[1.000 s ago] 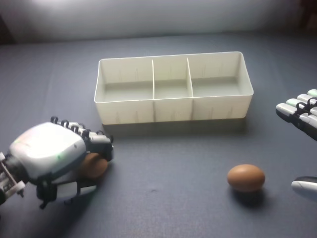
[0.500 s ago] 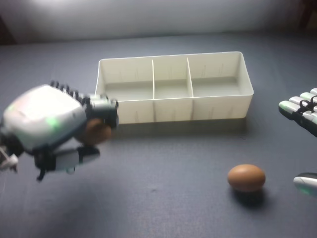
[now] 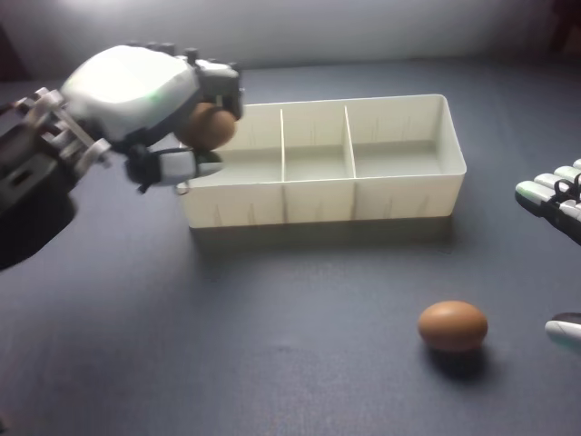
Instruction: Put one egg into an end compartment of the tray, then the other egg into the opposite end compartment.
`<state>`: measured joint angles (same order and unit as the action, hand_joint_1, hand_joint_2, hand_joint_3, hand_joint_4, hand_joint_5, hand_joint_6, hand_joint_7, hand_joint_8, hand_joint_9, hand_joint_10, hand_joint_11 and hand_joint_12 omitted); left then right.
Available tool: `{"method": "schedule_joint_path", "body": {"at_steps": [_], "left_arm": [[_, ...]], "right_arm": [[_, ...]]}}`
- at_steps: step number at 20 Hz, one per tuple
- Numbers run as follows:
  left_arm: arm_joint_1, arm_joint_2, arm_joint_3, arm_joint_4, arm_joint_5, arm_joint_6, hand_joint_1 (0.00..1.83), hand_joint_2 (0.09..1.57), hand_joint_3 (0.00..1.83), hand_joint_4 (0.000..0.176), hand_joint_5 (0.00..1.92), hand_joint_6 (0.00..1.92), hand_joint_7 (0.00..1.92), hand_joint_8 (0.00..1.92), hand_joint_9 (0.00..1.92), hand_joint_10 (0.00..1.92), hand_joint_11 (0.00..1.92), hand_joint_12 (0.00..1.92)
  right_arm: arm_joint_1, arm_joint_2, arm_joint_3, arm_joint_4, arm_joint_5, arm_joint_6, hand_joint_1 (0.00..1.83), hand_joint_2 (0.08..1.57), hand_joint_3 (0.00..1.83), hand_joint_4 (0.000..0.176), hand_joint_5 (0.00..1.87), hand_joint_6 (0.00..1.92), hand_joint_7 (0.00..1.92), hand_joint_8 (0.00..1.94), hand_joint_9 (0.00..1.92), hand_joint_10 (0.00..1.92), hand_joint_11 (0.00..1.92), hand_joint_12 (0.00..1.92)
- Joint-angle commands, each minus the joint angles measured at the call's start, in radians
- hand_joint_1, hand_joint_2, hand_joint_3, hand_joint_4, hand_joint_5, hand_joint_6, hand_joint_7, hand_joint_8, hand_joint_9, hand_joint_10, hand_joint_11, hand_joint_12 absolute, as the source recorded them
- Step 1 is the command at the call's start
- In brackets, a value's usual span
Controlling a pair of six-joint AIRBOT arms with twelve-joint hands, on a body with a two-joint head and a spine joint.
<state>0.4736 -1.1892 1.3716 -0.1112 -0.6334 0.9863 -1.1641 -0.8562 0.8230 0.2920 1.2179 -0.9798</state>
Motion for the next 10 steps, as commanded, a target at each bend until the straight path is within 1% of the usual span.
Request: {"method": "schedule_joint_path", "body": {"at_steps": [1, 2, 3, 4, 5, 6, 7, 8, 9, 10], "left_arm": [[-0.019, -0.010, 0.020, -0.010, -0.045, 0.004, 1.19, 1.27, 0.00, 0.000, 0.61, 1.31, 0.79, 1.57, 0.87, 1.79, 0.95, 1.92], [-0.017, -0.034, 0.048, -0.027, -0.016, 0.004, 1.19, 1.28, 0.00, 0.000, 0.55, 1.40, 0.80, 1.51, 0.86, 1.70, 0.93, 1.92], [-0.011, -0.041, 0.056, -0.037, -0.013, 0.004, 1.26, 1.27, 0.00, 0.000, 0.35, 0.96, 0.70, 1.48, 0.54, 1.45, 0.43, 1.92], [-0.009, -0.047, 0.062, -0.041, -0.004, 0.004, 1.03, 1.22, 0.00, 0.000, 0.23, 0.71, 0.42, 0.91, 0.28, 1.10, 0.09, 1.71], [-0.009, -0.051, 0.066, -0.042, 0.000, 0.004, 0.92, 1.19, 0.00, 0.002, 0.15, 0.59, 0.30, 0.52, 0.09, 0.83, 0.02, 1.38], [-0.008, -0.052, 0.067, -0.044, 0.000, 0.004, 0.79, 1.19, 0.00, 0.045, 0.03, 0.46, 0.18, 0.24, 0.02, 0.42, 0.00, 0.68], [-0.008, -0.052, 0.066, -0.044, -0.004, 0.007, 0.65, 1.20, 0.00, 0.066, 0.01, 0.22, 0.08, 0.08, 0.00, 0.09, 0.00, 0.14], [-0.006, -0.049, 0.062, -0.043, -0.015, 0.007, 0.52, 1.22, 0.01, 0.081, 0.00, 0.11, 0.01, 0.02, 0.00, 0.02, 0.00, 0.03], [0.001, -0.035, 0.046, -0.043, -0.045, 0.007, 0.33, 1.26, 0.03, 0.097, 0.00, 0.02, 0.00, 0.00, 0.00, 0.00, 0.00, 0.00], [0.006, -0.025, 0.033, -0.041, -0.067, 0.007, 0.16, 1.29, 0.04, 0.107, 0.00, 0.00, 0.00, 0.00, 0.00, 0.00, 0.00, 0.00]], "right_arm": [[-0.001, 0.000, 0.003, -0.013, 0.117, 0.009, 0.46, 1.24, 0.01, 0.000, 0.00, 0.00, 0.00, 0.00, 0.00, 0.00, 0.00, 0.00], [-0.001, 0.000, 0.006, -0.020, 0.112, 0.012, 0.50, 1.25, 0.01, 0.000, 0.00, 0.00, 0.00, 0.00, 0.00, 0.00, 0.00, 0.00], [0.000, 0.000, 0.009, -0.029, 0.108, 0.016, 0.53, 1.25, 0.01, 0.000, 0.00, 0.00, 0.00, 0.00, 0.00, 0.00, 0.00, 0.00], [0.002, 0.000, 0.010, -0.036, 0.106, 0.022, 0.53, 1.24, 0.00, 0.000, 0.00, 0.00, 0.00, 0.00, 0.00, 0.00, 0.00, 0.00], [0.002, 0.000, 0.010, -0.040, 0.106, 0.027, 0.55, 1.23, 0.00, 0.000, 0.00, 0.00, 0.00, 0.00, 0.00, 0.00, 0.00, 0.00], [0.002, 0.000, 0.011, -0.044, 0.106, 0.028, 0.56, 1.22, 0.00, 0.000, 0.00, 0.00, 0.00, 0.00, 0.00, 0.00, 0.00, 0.00], [0.002, -0.001, 0.011, -0.053, 0.102, 0.033, 0.57, 1.21, 0.00, 0.000, 0.00, 0.00, 0.00, 0.00, 0.00, 0.00, 0.00, 0.00], [0.004, -0.001, 0.012, -0.062, 0.098, 0.038, 0.56, 1.21, 0.00, 0.000, 0.00, 0.00, 0.00, 0.00, 0.00, 0.00, 0.00, 0.00], [0.007, -0.003, 0.015, -0.076, 0.089, 0.049, 0.53, 1.20, 0.00, 0.000, 0.00, 0.00, 0.00, 0.00, 0.00, 0.00, 0.00, 0.00], [0.011, -0.003, 0.017, -0.086, 0.082, 0.056, 0.52, 1.19, 0.00, 0.000, 0.00, 0.00, 0.00, 0.00, 0.00, 0.00, 0.00, 0.00]]}}
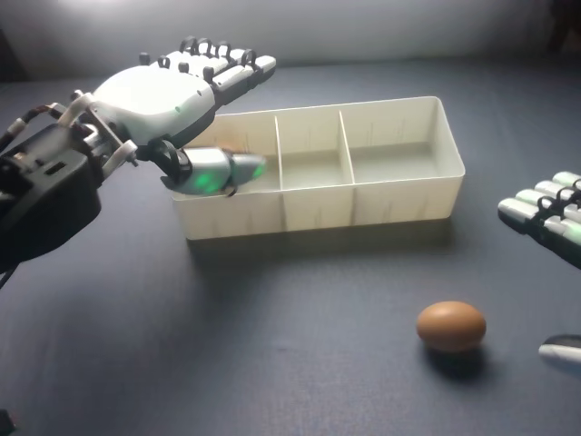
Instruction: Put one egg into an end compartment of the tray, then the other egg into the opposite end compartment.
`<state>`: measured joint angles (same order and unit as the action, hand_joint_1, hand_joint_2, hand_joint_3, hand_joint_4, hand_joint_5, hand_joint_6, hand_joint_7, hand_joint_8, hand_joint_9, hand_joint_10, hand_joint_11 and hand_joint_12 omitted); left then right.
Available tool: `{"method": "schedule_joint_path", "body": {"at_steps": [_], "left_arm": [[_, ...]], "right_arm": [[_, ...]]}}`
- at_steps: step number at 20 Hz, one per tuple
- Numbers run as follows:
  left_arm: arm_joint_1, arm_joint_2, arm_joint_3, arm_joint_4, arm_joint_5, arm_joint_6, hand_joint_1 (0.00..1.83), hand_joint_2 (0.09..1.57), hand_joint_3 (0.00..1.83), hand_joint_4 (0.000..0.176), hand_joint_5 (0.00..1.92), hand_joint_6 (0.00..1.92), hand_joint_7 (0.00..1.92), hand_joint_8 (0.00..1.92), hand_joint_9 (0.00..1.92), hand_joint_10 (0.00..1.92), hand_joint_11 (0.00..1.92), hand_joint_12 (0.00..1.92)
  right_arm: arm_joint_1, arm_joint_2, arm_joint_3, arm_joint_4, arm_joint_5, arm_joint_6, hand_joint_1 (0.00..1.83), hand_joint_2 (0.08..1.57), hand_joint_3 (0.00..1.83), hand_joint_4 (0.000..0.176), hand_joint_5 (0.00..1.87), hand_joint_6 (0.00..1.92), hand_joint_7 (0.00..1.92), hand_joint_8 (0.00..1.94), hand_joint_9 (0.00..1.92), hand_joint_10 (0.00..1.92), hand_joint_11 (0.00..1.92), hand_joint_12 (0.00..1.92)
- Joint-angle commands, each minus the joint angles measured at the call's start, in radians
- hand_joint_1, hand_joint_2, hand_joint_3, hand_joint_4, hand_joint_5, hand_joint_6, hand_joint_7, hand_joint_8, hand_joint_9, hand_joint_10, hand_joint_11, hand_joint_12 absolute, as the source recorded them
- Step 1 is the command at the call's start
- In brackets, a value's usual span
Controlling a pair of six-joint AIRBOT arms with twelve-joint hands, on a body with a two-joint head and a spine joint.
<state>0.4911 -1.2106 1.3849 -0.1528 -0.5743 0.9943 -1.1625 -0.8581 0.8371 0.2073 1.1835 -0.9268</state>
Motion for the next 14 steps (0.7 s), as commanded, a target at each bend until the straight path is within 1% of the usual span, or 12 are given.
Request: {"method": "schedule_joint_path", "body": {"at_steps": [1, 2, 4, 5, 6, 7, 8, 9, 10, 11, 12, 14], "left_arm": [[-0.002, 0.018, -0.008, 0.011, -0.171, -0.001, 0.09, 1.31, 0.04, 0.104, 0.00, 0.00, 0.00, 0.00, 0.00, 0.00, 0.00, 0.00], [0.009, 0.039, -0.034, 0.020, -0.210, -0.001, 0.02, 1.31, 0.04, 0.115, 0.00, 0.00, 0.00, 0.00, 0.00, 0.00, 0.00, 0.00], [0.044, 0.092, -0.094, 0.034, -0.313, -0.001, 0.13, 1.42, 0.05, 0.106, 0.02, 0.01, 0.00, 0.00, 0.00, 0.00, 0.00, 0.00], [0.067, 0.122, -0.123, 0.042, -0.360, -0.005, 0.20, 1.44, 0.04, 0.095, 0.05, 0.02, 0.00, 0.00, 0.00, 0.00, 0.00, 0.00], [0.092, 0.147, -0.152, 0.048, -0.406, -0.010, 0.25, 1.45, 0.03, 0.094, 0.08, 0.03, 0.00, 0.00, 0.00, 0.00, 0.00, 0.00], [0.129, 0.174, -0.178, 0.053, -0.452, -0.024, 0.27, 1.43, 0.01, 0.128, 0.13, 0.06, 0.00, 0.00, 0.00, 0.00, 0.00, 0.00], [0.168, 0.197, -0.201, 0.054, -0.496, -0.043, 0.28, 1.42, 0.01, 0.133, 0.15, 0.06, 0.01, 0.00, 0.00, 0.00, 0.00, 0.00], [0.208, 0.216, -0.222, 0.056, -0.540, -0.070, 0.35, 1.42, 0.01, 0.133, 0.21, 0.08, 0.08, 0.03, 0.00, 0.00, 0.00, 0.00], [0.253, 0.237, -0.246, 0.057, -0.590, -0.092, 0.39, 1.43, 0.01, 0.133, 0.23, 0.09, 0.12, 0.03, 0.00, 0.00, 0.00, 0.00], [0.280, 0.248, -0.263, 0.054, -0.622, -0.100, 0.43, 1.44, 0.01, 0.118, 0.27, 0.10, 0.15, 0.03, 0.03, 0.01, 0.01, 0.01], [0.317, 0.258, -0.283, 0.046, -0.672, -0.105, 0.44, 1.46, 0.00, 0.072, 0.32, 0.04, 0.18, 0.01, 0.08, 0.00, 0.00, 0.33], [0.361, 0.266, -0.301, 0.042, -0.715, -0.120, 0.54, 1.46, 0.00, 0.012, 0.37, 0.03, 0.24, 0.01, 0.16, 0.02, 0.00, 0.78]], "right_arm": [[0.017, -0.003, 0.006, -0.018, 0.103, 0.012, 0.51, 1.19, 0.00, 0.000, 0.00, 0.00, 0.00, 0.00, 0.00, 0.00, 0.00, 0.00], [0.023, -0.005, 0.009, -0.033, 0.090, 0.019, 0.51, 1.18, 0.00, 0.000, 0.00, 0.00, 0.00, 0.00, 0.00, 0.00, 0.00, 0.00], [0.046, -0.016, 0.022, -0.069, 0.055, 0.042, 0.54, 1.19, 0.00, 0.000, 0.00, 0.00, 0.00, 0.00, 0.02, 0.01, 0.03, 0.02], [0.061, -0.024, 0.031, -0.085, 0.032, 0.049, 0.54, 1.18, 0.00, 0.000, 0.00, 0.00, 0.00, 0.00, 0.01, 0.04, 0.01, 0.32], [0.078, -0.034, 0.037, -0.099, 0.006, 0.049, 0.57, 1.18, 0.00, 0.000, 0.00, 0.00, 0.00, 0.00, 0.00, 0.02, 0.00, 0.40], [0.093, -0.043, 0.045, -0.113, -0.021, 0.051, 0.61, 1.17, 0.00, 0.000, 0.00, 0.00, 0.01, 0.00, 0.03, 0.06, 0.00, 0.70], [0.106, -0.054, 0.052, -0.122, -0.039, 0.055, 0.65, 1.15, 0.00, 0.000, 0.02, 0.01, 0.04, 0.01, 0.04, 0.12, 0.00, 0.99], [0.119, -0.067, 0.060, -0.127, -0.054, 0.059, 0.67, 1.14, 0.00, 0.000, 0.03, 0.01, 0.06, 0.00, 0.01, 0.27, 0.00, 1.10], [0.133, -0.084, 0.070, -0.130, -0.072, 0.060, 0.65, 1.15, 0.00, 0.000, 0.02, 0.00, 0.05, 0.00, 0.00, 0.28, 0.00, 1.09], [0.141, -0.095, 0.078, -0.130, -0.083, 0.060, 0.65, 1.16, 0.00, 0.000, 0.01, 0.00, 0.04, 0.00, 0.00, 0.29, 0.00, 1.02], [0.152, -0.111, 0.090, -0.130, -0.109, 0.062, 0.70, 1.14, 0.00, 0.000, 0.03, 0.01, 0.05, 0.01, 0.00, 0.32, 0.00, 1.00], [0.167, -0.143, 0.120, -0.129, -0.150, 0.077, 0.73, 1.15, 0.00, 0.000, 0.06, 0.01, 0.08, 0.01, 0.00, 0.34, 0.00, 0.92]]}}
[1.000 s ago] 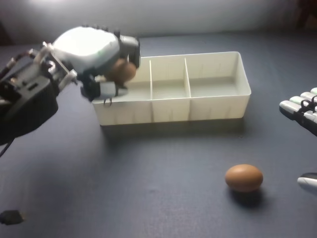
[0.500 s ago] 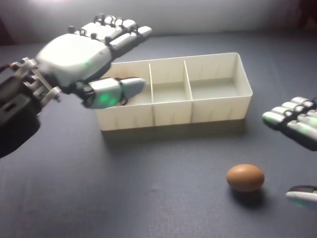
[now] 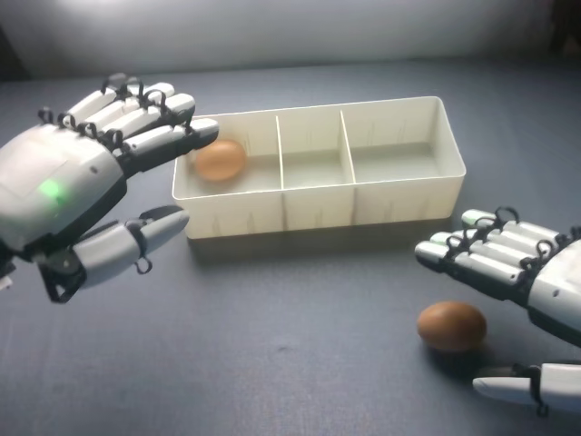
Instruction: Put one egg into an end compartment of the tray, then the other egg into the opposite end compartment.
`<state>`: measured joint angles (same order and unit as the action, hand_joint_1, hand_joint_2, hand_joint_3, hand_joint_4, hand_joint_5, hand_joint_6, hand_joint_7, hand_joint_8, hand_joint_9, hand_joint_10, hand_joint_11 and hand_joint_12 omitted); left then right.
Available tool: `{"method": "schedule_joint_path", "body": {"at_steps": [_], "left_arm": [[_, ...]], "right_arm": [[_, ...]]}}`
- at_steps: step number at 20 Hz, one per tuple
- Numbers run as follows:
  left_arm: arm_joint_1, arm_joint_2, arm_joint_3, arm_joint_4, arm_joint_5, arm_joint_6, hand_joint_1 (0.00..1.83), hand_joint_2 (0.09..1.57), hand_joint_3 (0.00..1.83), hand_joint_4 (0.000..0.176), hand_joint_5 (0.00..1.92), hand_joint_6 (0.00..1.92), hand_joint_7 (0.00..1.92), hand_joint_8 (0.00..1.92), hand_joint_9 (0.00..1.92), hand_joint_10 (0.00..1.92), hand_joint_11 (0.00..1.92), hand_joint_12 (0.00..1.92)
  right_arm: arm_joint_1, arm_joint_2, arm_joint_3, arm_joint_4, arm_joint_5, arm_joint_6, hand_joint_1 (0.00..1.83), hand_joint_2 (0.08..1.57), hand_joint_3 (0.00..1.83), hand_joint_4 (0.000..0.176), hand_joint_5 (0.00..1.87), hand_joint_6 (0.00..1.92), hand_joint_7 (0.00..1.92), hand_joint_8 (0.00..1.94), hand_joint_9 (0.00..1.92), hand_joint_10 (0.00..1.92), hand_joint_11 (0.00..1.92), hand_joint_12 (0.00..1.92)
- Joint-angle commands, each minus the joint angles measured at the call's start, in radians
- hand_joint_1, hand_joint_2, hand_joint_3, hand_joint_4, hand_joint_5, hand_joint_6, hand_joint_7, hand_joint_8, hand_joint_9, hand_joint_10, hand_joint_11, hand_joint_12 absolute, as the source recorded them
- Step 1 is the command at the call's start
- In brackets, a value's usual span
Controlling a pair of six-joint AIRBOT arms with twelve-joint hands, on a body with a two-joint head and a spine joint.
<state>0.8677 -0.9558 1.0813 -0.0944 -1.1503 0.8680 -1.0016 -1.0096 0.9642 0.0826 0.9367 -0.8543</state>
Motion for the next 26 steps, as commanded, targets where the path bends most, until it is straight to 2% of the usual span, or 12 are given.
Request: {"method": "schedule_joint_path", "body": {"at_steps": [1, 2, 3, 4, 5, 7, 12, 18, 20, 21, 22, 26], "left_arm": [[0.001, 0.012, -0.002, -0.017, -0.148, -0.007, 0.58, 1.46, 0.00, 0.000, 0.36, 0.02, 0.25, 0.01, 0.18, 0.03, 0.00, 0.88], [0.019, 0.012, -0.007, -0.017, -0.155, -0.013, 0.68, 1.44, 0.00, 0.000, 0.40, 0.04, 0.34, 0.03, 0.24, 0.05, 0.00, 0.91], [0.030, 0.013, -0.011, -0.018, -0.161, -0.013, 0.68, 1.44, 0.00, 0.000, 0.40, 0.04, 0.34, 0.03, 0.24, 0.05, 0.00, 0.91], [0.040, 0.016, -0.014, -0.022, -0.173, -0.015, 0.71, 1.43, 0.00, 0.000, 0.43, 0.05, 0.39, 0.03, 0.26, 0.04, 0.00, 0.86], [0.049, 0.024, -0.021, -0.026, -0.188, -0.017, 0.75, 1.43, 0.00, 0.000, 0.45, 0.05, 0.44, 0.03, 0.29, 0.04, 0.00, 0.91], [0.066, 0.039, -0.032, -0.032, -0.214, -0.016, 0.80, 1.43, 0.00, 0.000, 0.45, 0.04, 0.45, 0.01, 0.32, 0.04, 0.00, 1.03], [0.105, 0.042, -0.036, -0.066, -0.245, -0.012, 0.86, 1.40, 0.00, 0.000, 0.48, 0.05, 0.46, 0.01, 0.33, 0.04, 0.00, 1.09], [0.141, 0.042, -0.040, -0.100, -0.238, -0.012, 0.79, 1.40, 0.00, 0.000, 0.40, 0.01, 0.46, 0.00, 0.38, 0.03, 0.00, 1.18], [0.144, 0.033, -0.038, -0.104, -0.235, -0.013, 0.82, 1.40, 0.00, 0.000, 0.41, 0.01, 0.46, 0.00, 0.36, 0.02, 0.00, 1.17], [0.146, 0.029, -0.036, -0.107, -0.229, -0.013, 0.82, 1.39, 0.00, 0.000, 0.43, 0.02, 0.47, 0.00, 0.39, 0.03, 0.00, 1.19], [0.146, 0.025, -0.032, -0.111, -0.217, -0.014, 0.78, 1.40, 0.00, 0.000, 0.41, 0.00, 0.46, 0.00, 0.39, 0.03, 0.00, 1.20], [0.146, 0.011, -0.015, -0.119, -0.183, -0.025, 0.80, 1.41, 0.00, 0.000, 0.28, 0.01, 0.48, 0.01, 0.41, 0.03, 0.00, 1.23]], "right_arm": [[0.015, -0.008, 0.009, -0.005, 0.074, 0.014, 0.76, 1.16, 0.00, 0.000, 0.07, 0.01, 0.14, 0.02, 0.00, 0.42, 0.00, 1.04], [0.027, -0.029, 0.029, -0.003, 0.044, 0.017, 0.83, 1.18, 0.00, 0.000, 0.16, 0.02, 0.35, 0.03, 0.09, 0.64, 0.00, 1.41], [0.033, -0.042, 0.042, 0.004, 0.029, 0.017, 0.83, 1.18, 0.00, 0.000, 0.16, 0.02, 0.35, 0.03, 0.09, 0.64, 0.00, 1.41], [0.040, -0.055, 0.056, 0.011, 0.012, 0.017, 0.95, 1.22, 0.00, 0.000, 0.43, 0.10, 0.68, 0.14, 0.42, 0.78, 0.07, 1.56], [0.049, -0.065, 0.068, 0.011, 0.003, 0.022, 1.18, 1.19, 0.00, 0.000, 0.70, 0.86, 0.89, 1.08, 0.89, 1.22, 0.68, 1.73], [0.078, -0.066, 0.072, -0.002, 0.013, 0.025, 1.17, 1.27, 0.01, 0.000, 0.66, 1.43, 0.76, 1.59, 1.10, 1.88, 1.16, 1.92], [0.136, -0.033, 0.063, -0.027, 0.110, 0.030, 1.20, 1.27, 0.00, 0.000, 0.58, 1.35, 0.83, 1.50, 1.05, 1.54, 0.97, 1.83], [0.285, -0.019, 0.133, -0.037, 0.127, 0.028, 1.15, 1.33, 0.01, 0.000, 0.57, 1.53, 0.63, 1.69, 1.05, 1.91, 1.14, 1.92], [0.339, -0.036, 0.174, -0.028, 0.083, 0.026, 1.07, 1.31, 0.00, 0.000, 0.64, 1.49, 1.11, 1.93, 1.37, 1.92, 1.47, 1.92], [0.359, -0.051, 0.196, -0.012, 0.063, 0.023, 1.14, 1.34, 0.01, 0.000, 0.58, 1.37, 0.73, 1.87, 1.00, 1.92, 1.09, 1.92], [0.384, -0.073, 0.227, 0.009, 0.035, 0.023, 1.15, 1.33, 0.01, 0.000, 0.58, 1.53, 0.64, 1.71, 1.07, 1.92, 1.17, 1.92], [0.463, -0.156, 0.336, 0.040, -0.102, 0.021, 1.19, 1.30, 0.00, 0.000, 0.54, 1.43, 0.81, 1.52, 0.98, 1.45, 0.93, 1.76]]}}
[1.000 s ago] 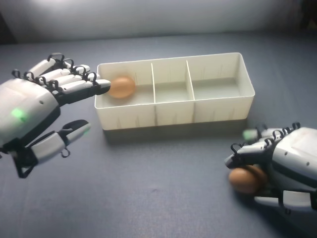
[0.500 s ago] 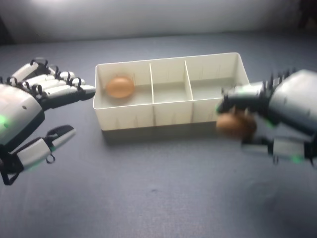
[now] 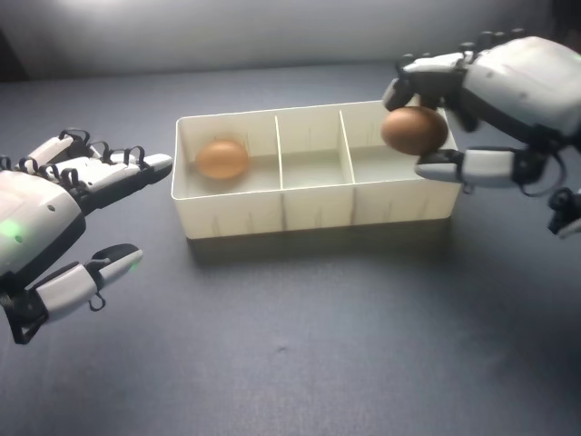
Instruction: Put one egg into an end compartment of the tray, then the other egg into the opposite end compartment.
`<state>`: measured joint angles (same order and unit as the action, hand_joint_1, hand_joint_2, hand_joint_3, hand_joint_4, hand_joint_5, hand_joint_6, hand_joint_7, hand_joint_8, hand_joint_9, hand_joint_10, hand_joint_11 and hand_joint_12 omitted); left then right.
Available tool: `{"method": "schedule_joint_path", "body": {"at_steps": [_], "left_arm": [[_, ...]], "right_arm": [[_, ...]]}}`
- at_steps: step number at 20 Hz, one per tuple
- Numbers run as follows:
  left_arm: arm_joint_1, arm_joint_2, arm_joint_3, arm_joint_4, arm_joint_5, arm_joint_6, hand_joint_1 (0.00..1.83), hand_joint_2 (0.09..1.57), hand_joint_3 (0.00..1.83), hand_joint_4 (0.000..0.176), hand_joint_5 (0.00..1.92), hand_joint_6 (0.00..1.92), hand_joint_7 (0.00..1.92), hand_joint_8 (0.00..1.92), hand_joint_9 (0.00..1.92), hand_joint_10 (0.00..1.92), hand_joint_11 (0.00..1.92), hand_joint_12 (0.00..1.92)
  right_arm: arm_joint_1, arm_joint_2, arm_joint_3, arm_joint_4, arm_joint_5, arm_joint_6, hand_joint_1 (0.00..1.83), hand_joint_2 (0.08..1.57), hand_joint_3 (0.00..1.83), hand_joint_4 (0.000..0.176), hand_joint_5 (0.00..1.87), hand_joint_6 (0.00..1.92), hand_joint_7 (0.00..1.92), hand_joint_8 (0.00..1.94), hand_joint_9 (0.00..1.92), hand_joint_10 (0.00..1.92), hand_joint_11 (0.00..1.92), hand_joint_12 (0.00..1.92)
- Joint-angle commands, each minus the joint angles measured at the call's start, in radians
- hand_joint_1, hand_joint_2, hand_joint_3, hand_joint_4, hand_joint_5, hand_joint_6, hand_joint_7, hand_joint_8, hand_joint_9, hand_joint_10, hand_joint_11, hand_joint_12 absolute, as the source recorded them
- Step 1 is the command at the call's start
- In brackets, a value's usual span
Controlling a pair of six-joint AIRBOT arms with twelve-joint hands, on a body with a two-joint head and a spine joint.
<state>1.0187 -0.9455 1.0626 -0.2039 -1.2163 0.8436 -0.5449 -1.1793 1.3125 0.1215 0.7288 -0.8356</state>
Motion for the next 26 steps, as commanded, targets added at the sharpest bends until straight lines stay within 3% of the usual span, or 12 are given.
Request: {"method": "schedule_joint_path", "body": {"at_steps": [1, 2, 5, 12, 14, 15, 16, 17, 19, 22, 23, 26], "left_arm": [[-0.005, -0.003, 0.008, -0.014, -0.112, -0.003, 0.82, 1.41, 0.00, 0.000, 0.29, 0.01, 0.48, 0.00, 0.41, 0.03, 0.00, 1.24], [-0.005, -0.007, 0.012, -0.016, -0.109, -0.006, 0.82, 1.41, 0.00, 0.000, 0.30, 0.01, 0.47, 0.00, 0.40, 0.03, 0.00, 1.22], [-0.005, -0.014, 0.016, -0.022, -0.106, -0.010, 0.79, 1.40, 0.00, 0.000, 0.29, 0.00, 0.42, 0.00, 0.36, 0.01, 0.00, 1.15], [0.008, 0.000, -0.002, -0.032, -0.165, -0.014, 0.77, 1.40, 0.00, 0.000, 0.29, 0.00, 0.30, 0.00, 0.28, 0.00, 0.00, 0.97], [0.018, 0.012, -0.016, -0.036, -0.207, -0.011, 0.80, 1.39, 0.00, 0.009, 0.25, 0.00, 0.25, 0.00, 0.22, 0.00, 0.00, 0.85], [0.031, 0.022, -0.024, -0.046, -0.231, -0.005, 0.82, 1.37, 0.00, 0.017, 0.20, 0.00, 0.19, 0.00, 0.16, 0.00, 0.00, 0.71], [0.037, 0.027, -0.028, -0.052, -0.242, -0.005, 0.82, 1.37, 0.00, 0.017, 0.20, 0.00, 0.19, 0.00, 0.16, 0.00, 0.00, 0.71], [0.051, 0.037, -0.039, -0.064, -0.272, 0.000, 0.79, 1.38, 0.00, 0.018, 0.15, 0.00, 0.11, 0.00, 0.07, 0.00, 0.00, 0.48], [0.082, 0.054, -0.064, -0.083, -0.341, 0.010, 0.61, 1.38, 0.00, 0.061, 0.01, 0.00, 0.00, 0.00, 0.00, 0.00, 0.00, 0.01], [0.124, 0.058, -0.085, -0.113, -0.422, 0.013, 0.43, 1.35, 0.00, 0.083, 0.00, 0.00, 0.00, 0.00, 0.00, 0.00, 0.00, 0.00], [0.145, 0.059, -0.094, -0.128, -0.456, 0.013, 0.31, 1.35, 0.00, 0.068, 0.00, 0.00, 0.00, 0.00, 0.00, 0.00, 0.00, 0.00], [0.169, 0.069, -0.113, -0.133, -0.505, 0.013, 0.08, 1.28, 0.00, 0.120, 0.00, 0.00, 0.00, 0.00, 0.00, 0.00, 0.00, 0.00]], "right_arm": [[0.025, -0.012, 0.025, 0.018, 0.062, -0.004, 1.18, 1.30, 0.00, 0.000, 0.53, 1.46, 0.81, 1.50, 0.98, 1.41, 0.92, 1.74], [0.037, -0.032, 0.049, 0.025, 0.031, -0.006, 1.19, 1.29, 0.00, 0.000, 0.51, 1.46, 0.83, 1.45, 1.01, 1.37, 0.96, 1.74], [0.053, -0.047, 0.071, 0.055, -0.022, -0.066, 0.74, 1.22, 0.00, 0.000, 0.00, 0.05, 0.08, 0.28, 0.02, 1.13, 0.02, 1.92], [0.051, 0.002, -0.019, 0.060, 0.103, -0.032, 0.43, 1.23, 0.00, 0.064, 0.00, 0.00, 0.00, 0.00, 0.00, 0.02, 0.00, 1.61], [0.028, 0.064, -0.082, 0.036, 0.190, -0.008, 0.33, 1.24, 0.00, 0.087, 0.00, 0.00, 0.00, 0.00, 0.00, 0.00, 0.00, 1.19], [-0.002, 0.099, -0.112, 0.023, 0.252, 0.012, 0.16, 1.28, 0.00, 0.108, 0.00, 0.00, 0.00, 0.00, 0.00, 0.00, 0.00, 0.25], [-0.021, 0.119, -0.132, 0.020, 0.287, 0.016, 0.16, 1.28, 0.00, 0.108, 0.00, 0.00, 0.00, 0.00, 0.00, 0.00, 0.00, 0.25], [-0.062, 0.156, -0.173, 0.017, 0.356, 0.017, 0.11, 1.30, 0.00, 0.049, 0.00, 0.00, 0.00, 0.00, 0.00, 0.00, 0.00, 0.56], [-0.161, 0.214, -0.244, 0.016, 0.481, 0.021, 0.06, 1.35, 0.00, 0.048, 0.00, 0.00, 0.00, 0.00, 0.01, 0.01, 0.00, 1.05], [-0.325, 0.281, -0.323, 0.051, 0.669, 0.039, 0.00, 1.33, 0.00, 0.073, 0.00, 0.00, 0.00, 0.00, 0.00, 0.00, 0.00, 0.52], [-0.393, 0.296, -0.355, 0.072, 0.747, 0.038, 0.00, 1.36, 0.00, 0.050, 0.00, 0.00, 0.00, 0.00, 0.00, 0.00, 0.00, 0.32], [-0.506, 0.323, -0.409, 0.112, 0.873, 0.032, 0.00, 1.42, 0.02, 0.058, 0.00, 0.00, 0.00, 0.00, 0.00, 0.00, 0.00, 0.00]]}}
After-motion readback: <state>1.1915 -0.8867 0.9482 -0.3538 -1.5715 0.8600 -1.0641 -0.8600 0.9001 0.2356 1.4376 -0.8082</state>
